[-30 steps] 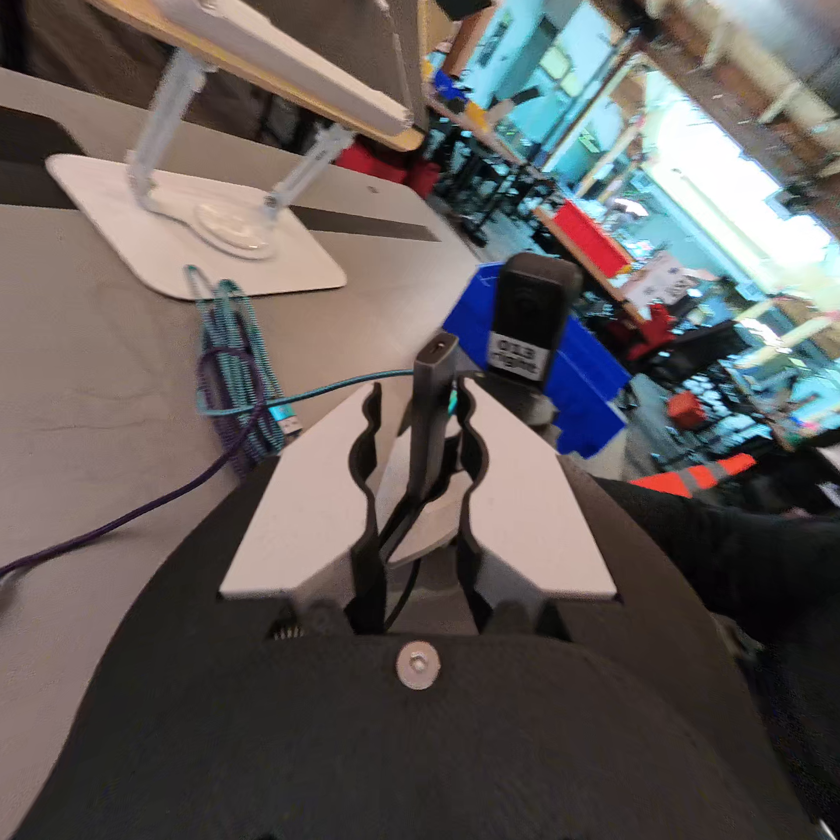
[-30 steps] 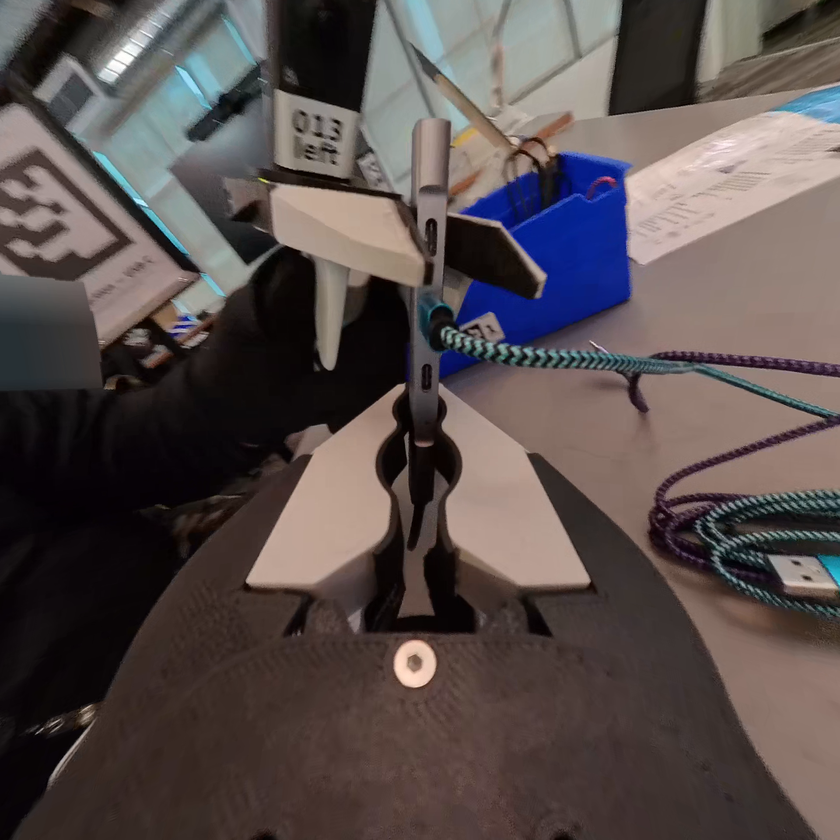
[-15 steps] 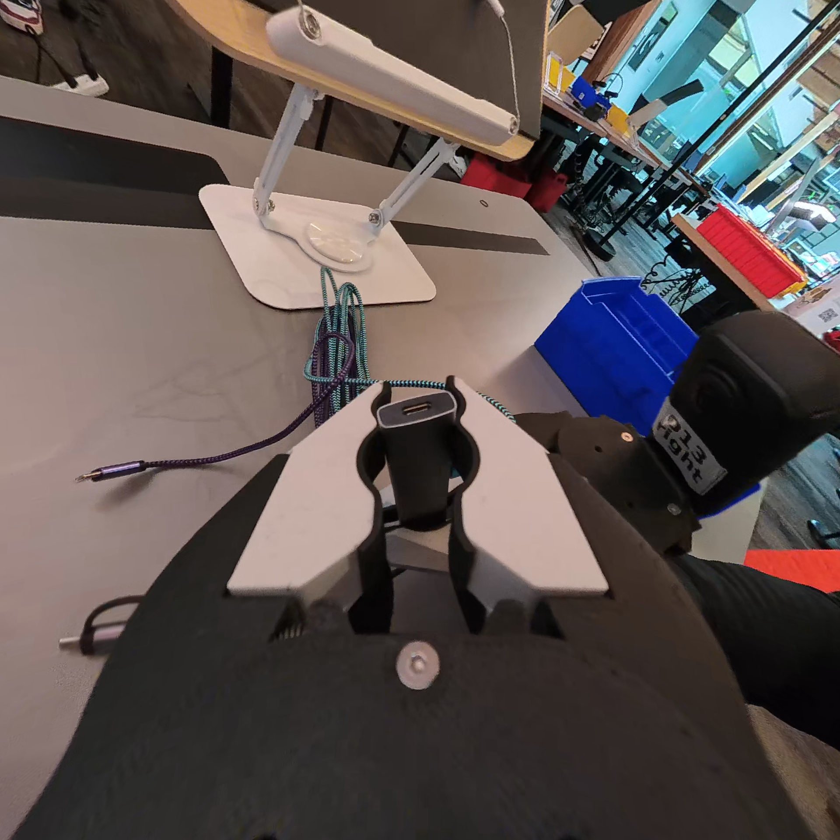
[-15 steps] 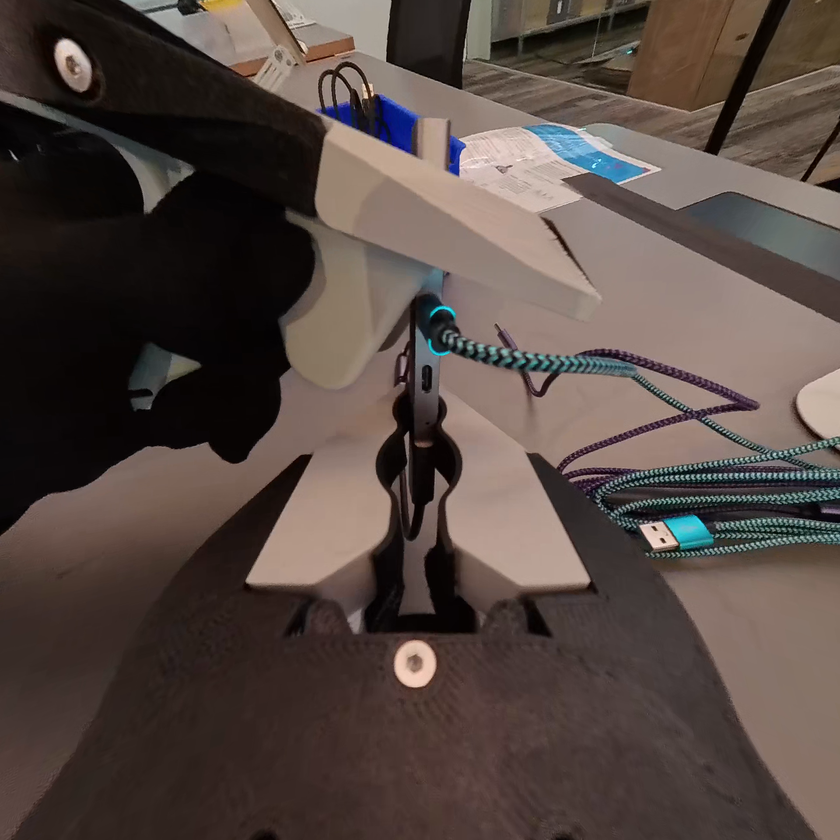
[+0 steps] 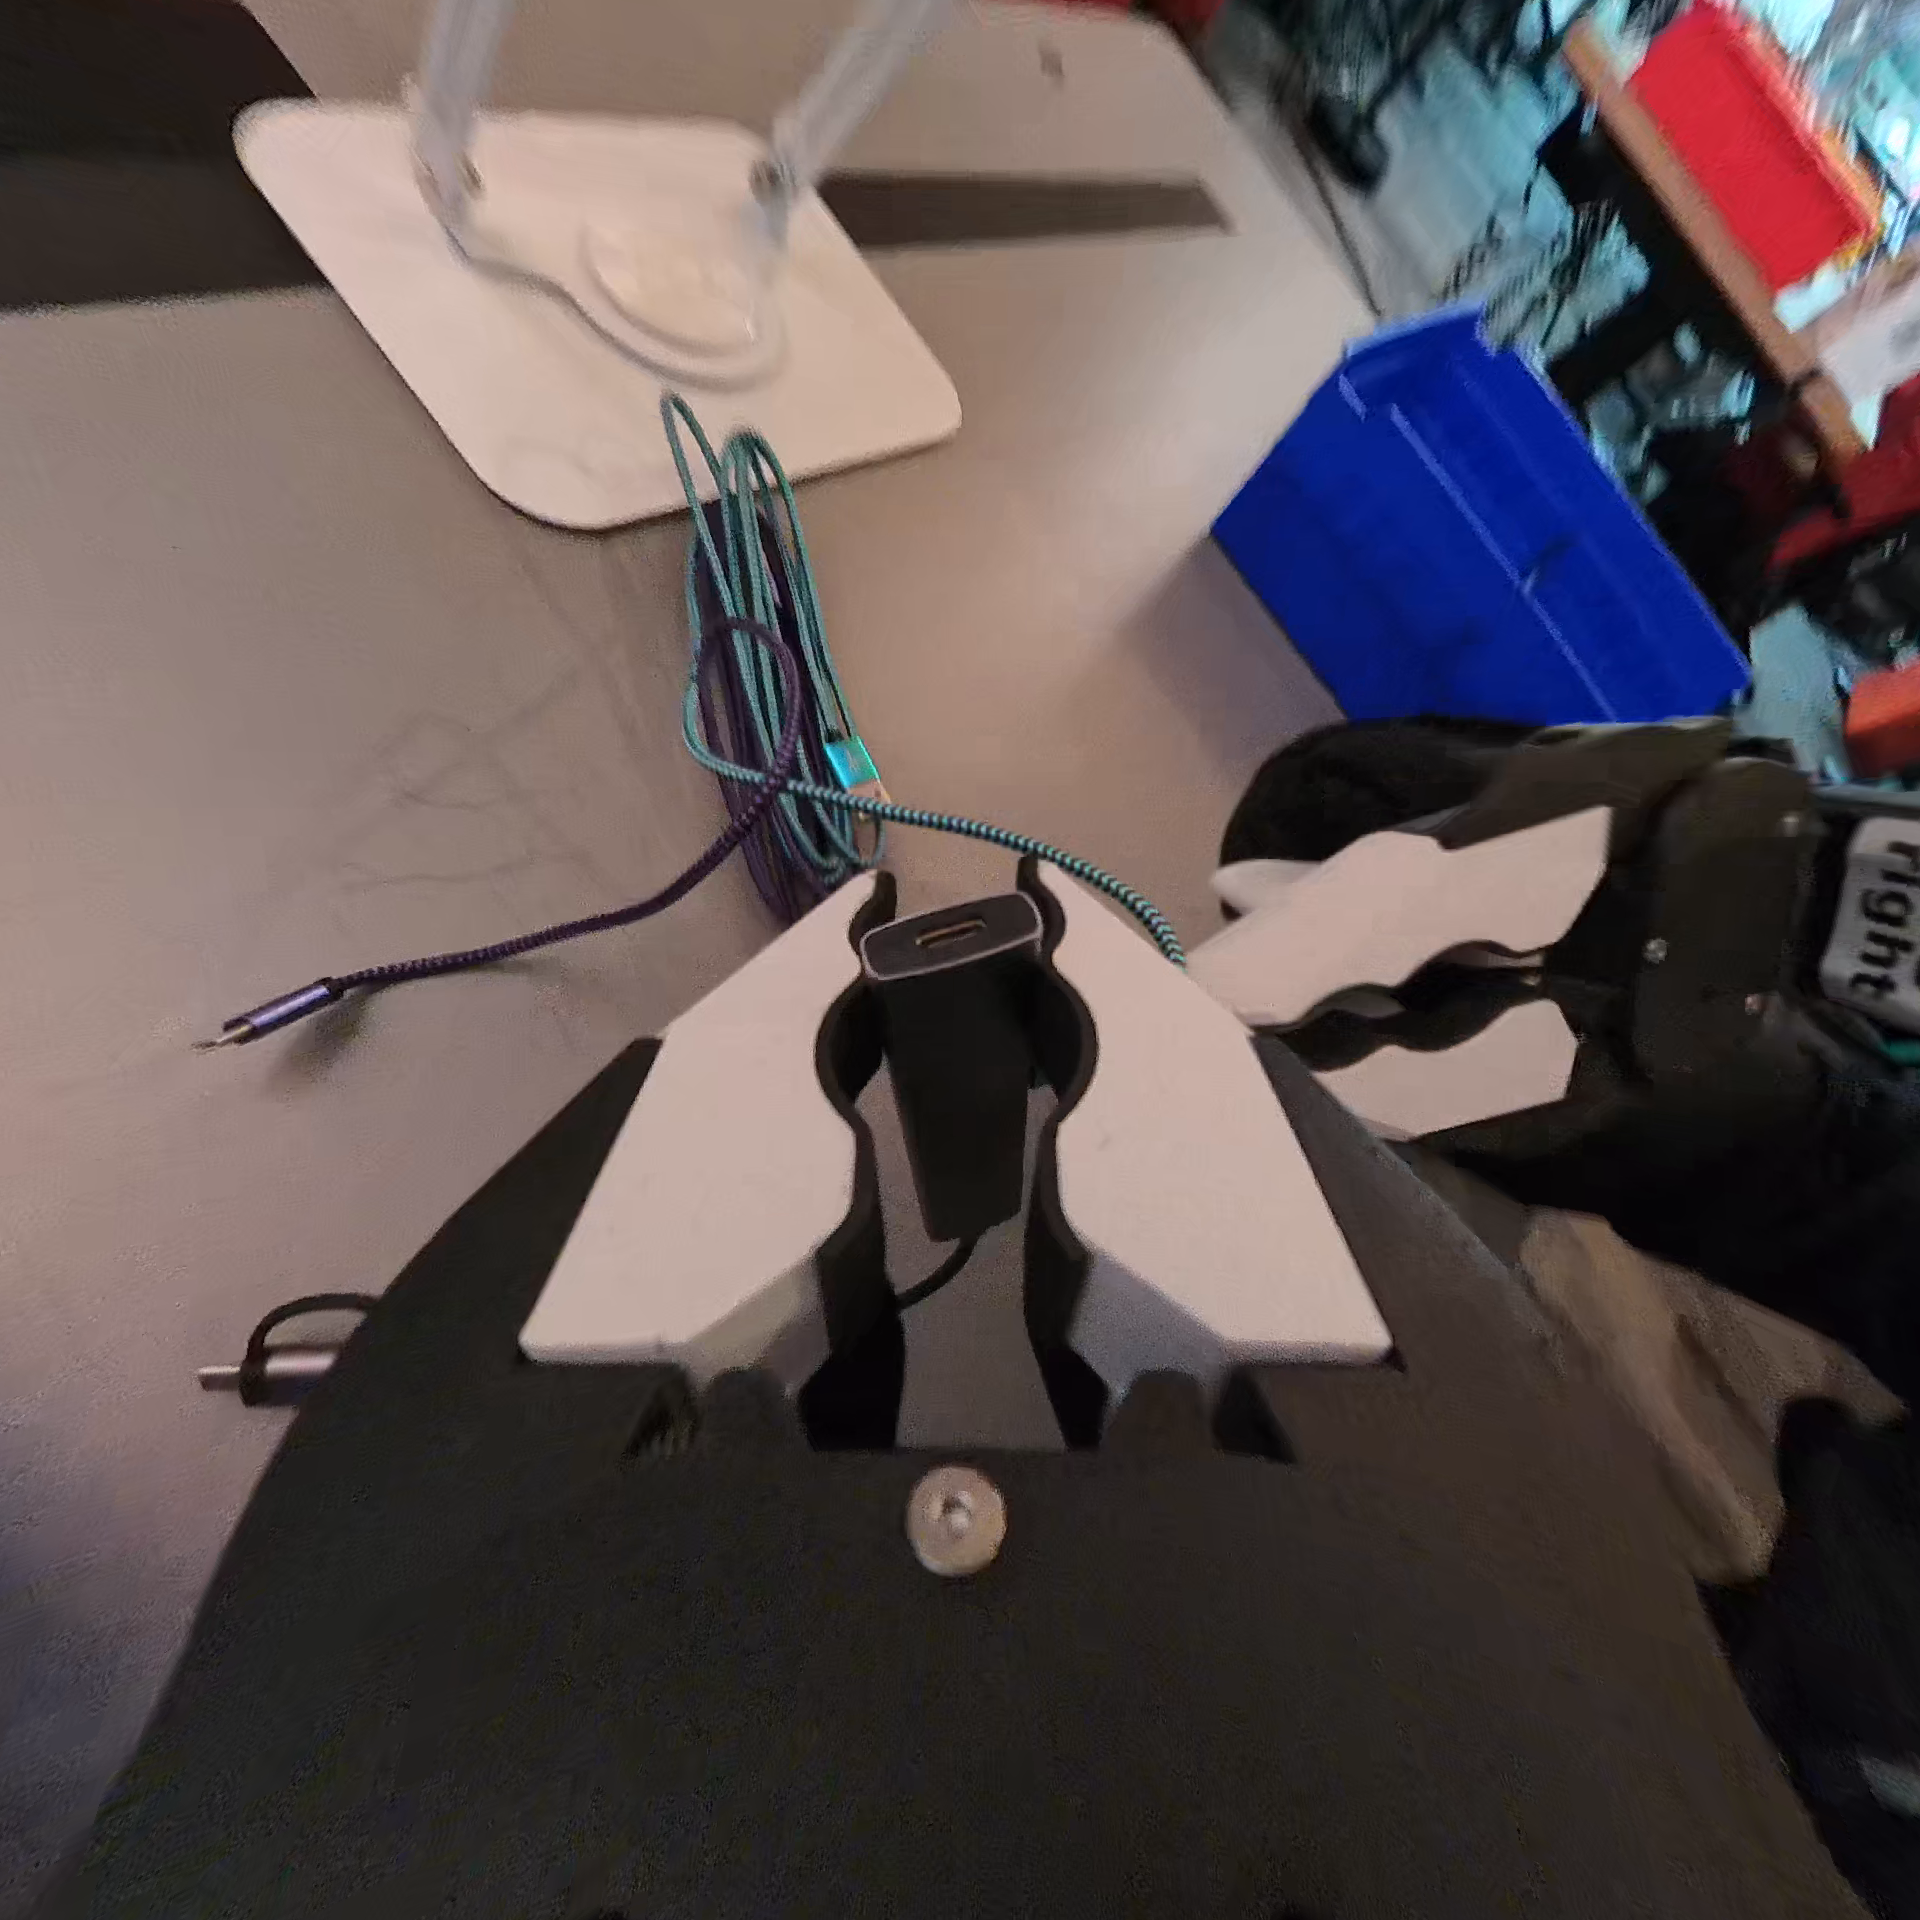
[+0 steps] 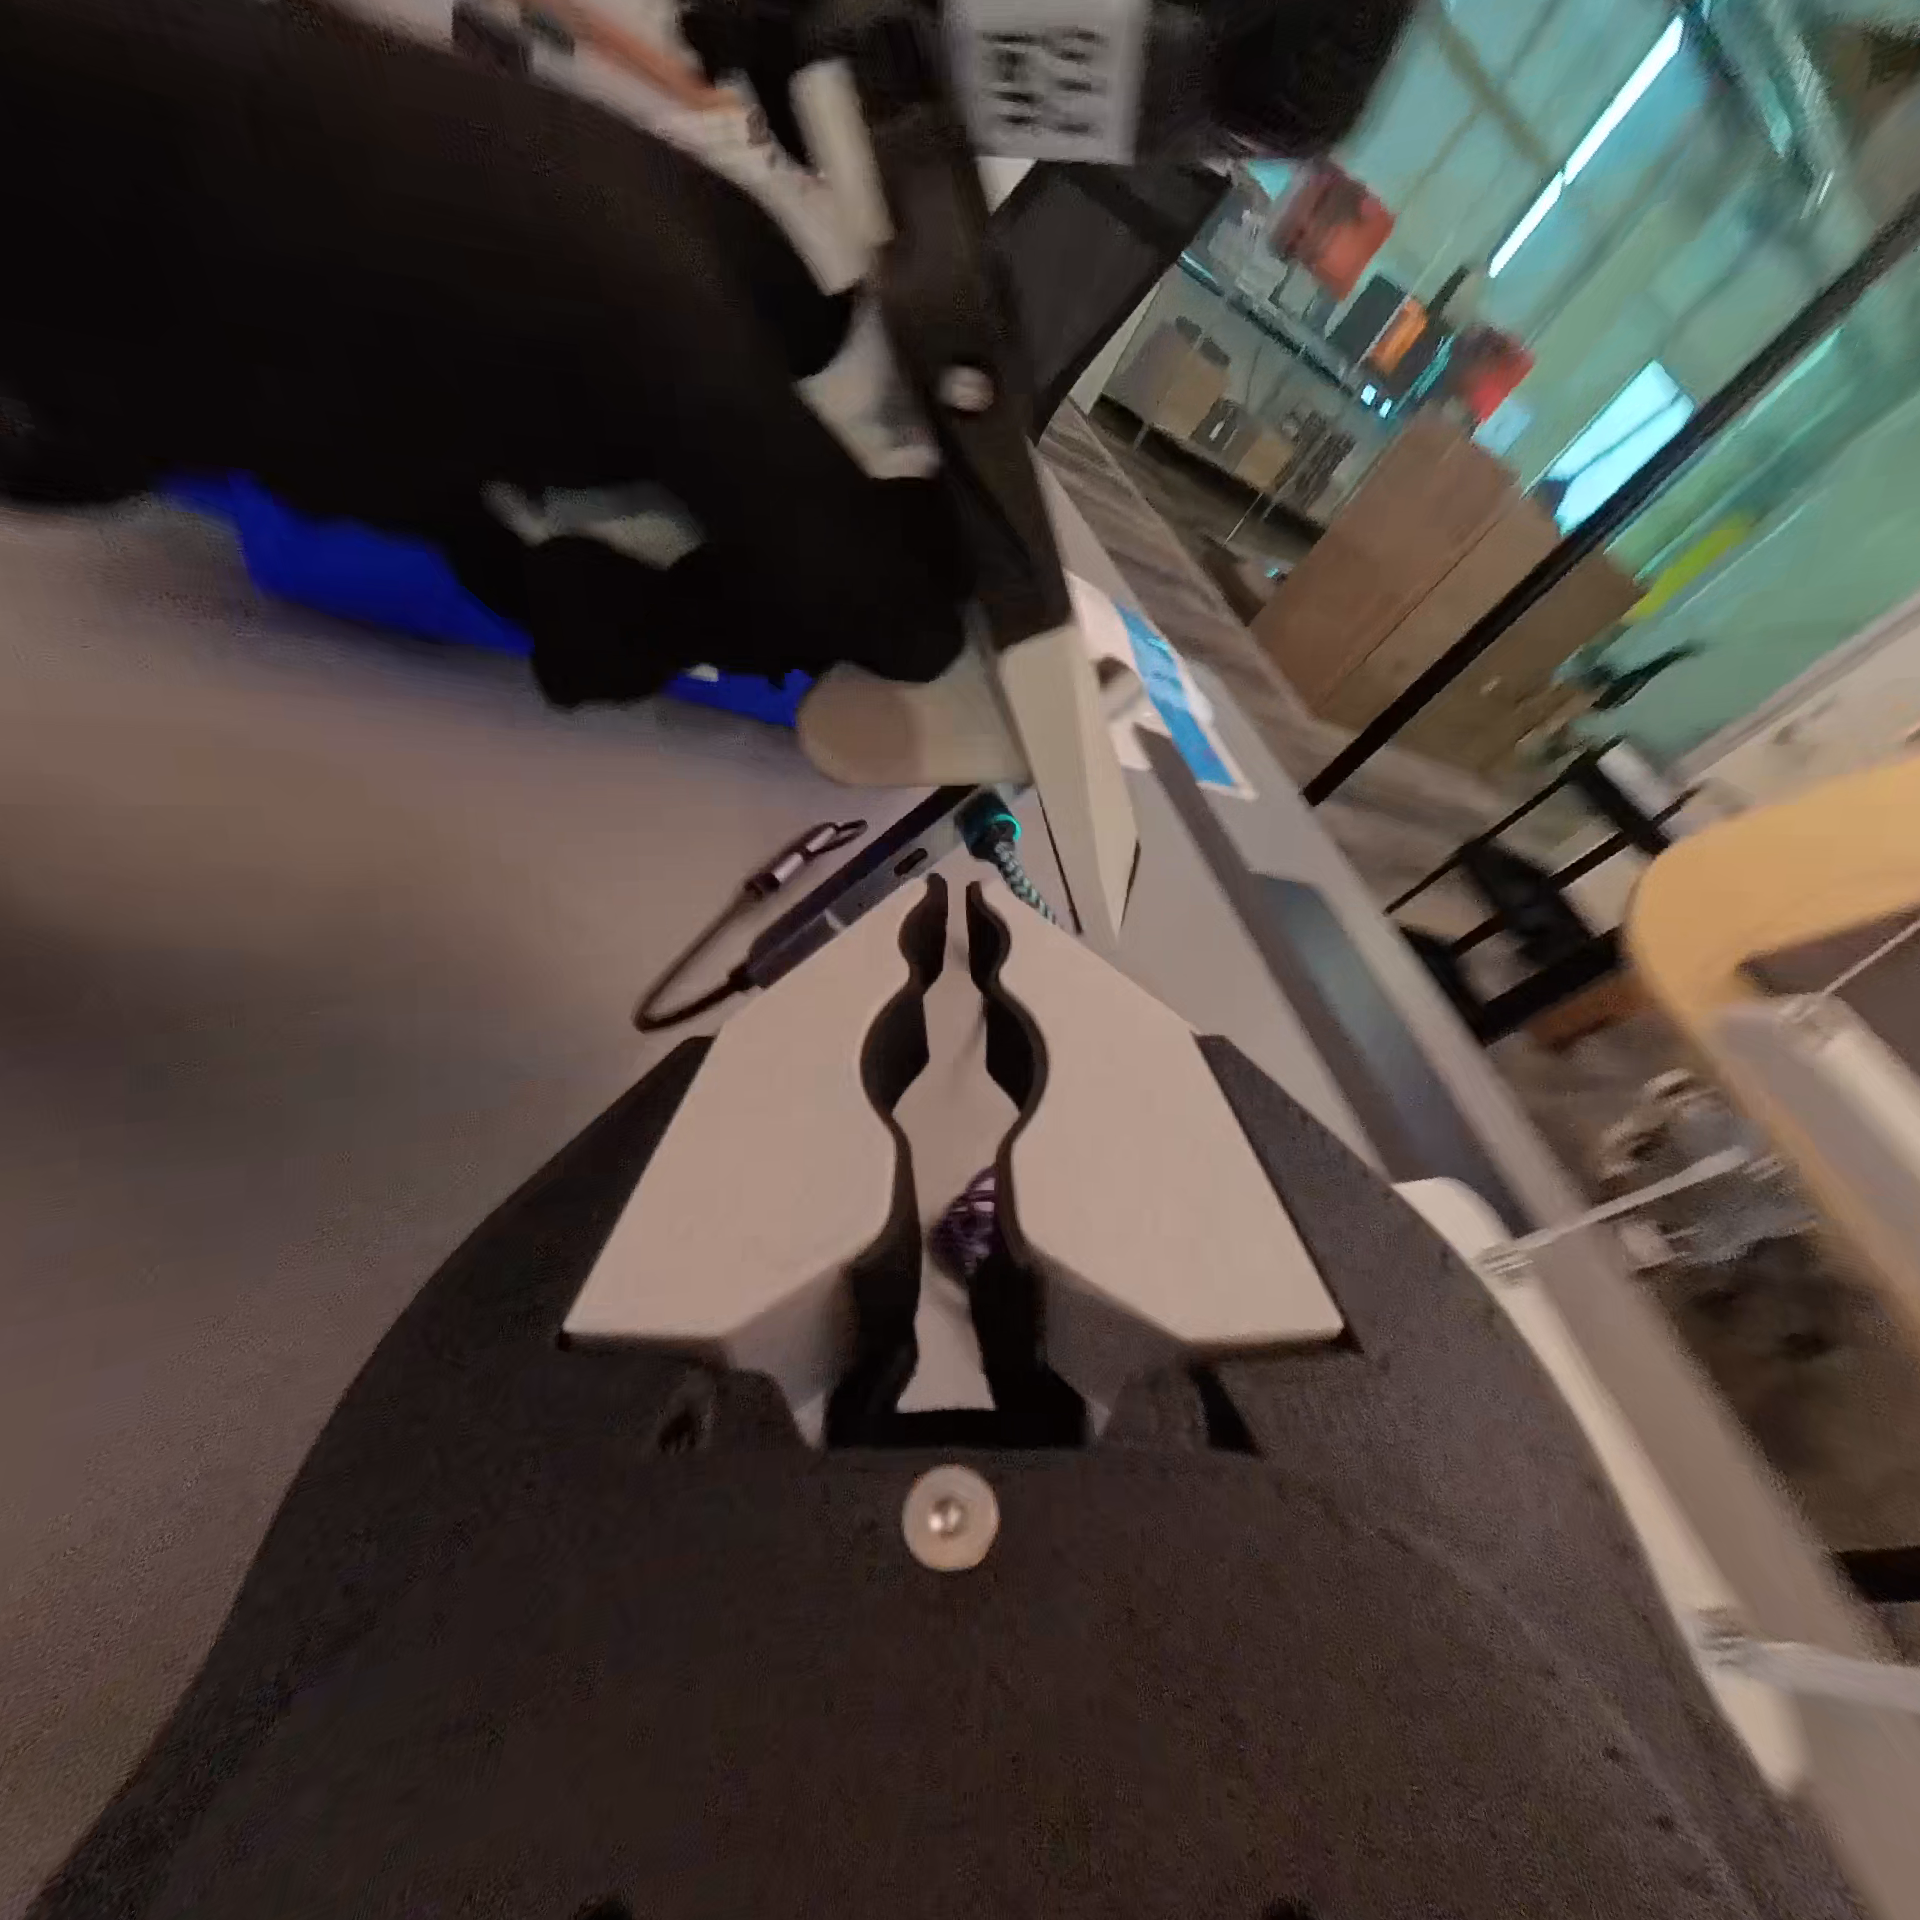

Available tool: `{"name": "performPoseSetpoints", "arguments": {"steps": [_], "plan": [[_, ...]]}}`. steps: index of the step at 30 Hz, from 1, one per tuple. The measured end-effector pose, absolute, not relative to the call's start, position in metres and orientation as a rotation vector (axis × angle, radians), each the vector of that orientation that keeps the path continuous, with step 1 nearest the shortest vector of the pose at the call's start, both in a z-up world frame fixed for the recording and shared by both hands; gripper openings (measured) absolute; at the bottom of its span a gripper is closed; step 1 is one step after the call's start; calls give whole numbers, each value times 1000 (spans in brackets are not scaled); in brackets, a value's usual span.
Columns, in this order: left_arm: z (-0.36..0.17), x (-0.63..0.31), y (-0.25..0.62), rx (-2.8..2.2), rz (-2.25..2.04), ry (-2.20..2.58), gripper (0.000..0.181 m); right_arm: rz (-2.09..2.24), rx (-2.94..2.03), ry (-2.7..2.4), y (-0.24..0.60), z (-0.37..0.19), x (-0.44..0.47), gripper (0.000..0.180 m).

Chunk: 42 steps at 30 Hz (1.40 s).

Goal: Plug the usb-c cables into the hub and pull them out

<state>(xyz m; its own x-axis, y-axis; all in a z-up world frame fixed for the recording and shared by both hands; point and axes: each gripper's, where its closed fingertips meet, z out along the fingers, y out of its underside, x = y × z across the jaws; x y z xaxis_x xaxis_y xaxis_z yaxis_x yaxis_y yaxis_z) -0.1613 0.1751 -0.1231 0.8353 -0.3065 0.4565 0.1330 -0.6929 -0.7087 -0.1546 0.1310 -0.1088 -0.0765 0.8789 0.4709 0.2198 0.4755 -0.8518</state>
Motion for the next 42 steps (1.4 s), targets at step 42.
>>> {"name": "performPoseSetpoints", "arguments": {"steps": [42], "plan": [[-128, -170, 142, -2345, -380, 302, 75, 526, -1042, -1538, 155, -118, -156, 8]]}}
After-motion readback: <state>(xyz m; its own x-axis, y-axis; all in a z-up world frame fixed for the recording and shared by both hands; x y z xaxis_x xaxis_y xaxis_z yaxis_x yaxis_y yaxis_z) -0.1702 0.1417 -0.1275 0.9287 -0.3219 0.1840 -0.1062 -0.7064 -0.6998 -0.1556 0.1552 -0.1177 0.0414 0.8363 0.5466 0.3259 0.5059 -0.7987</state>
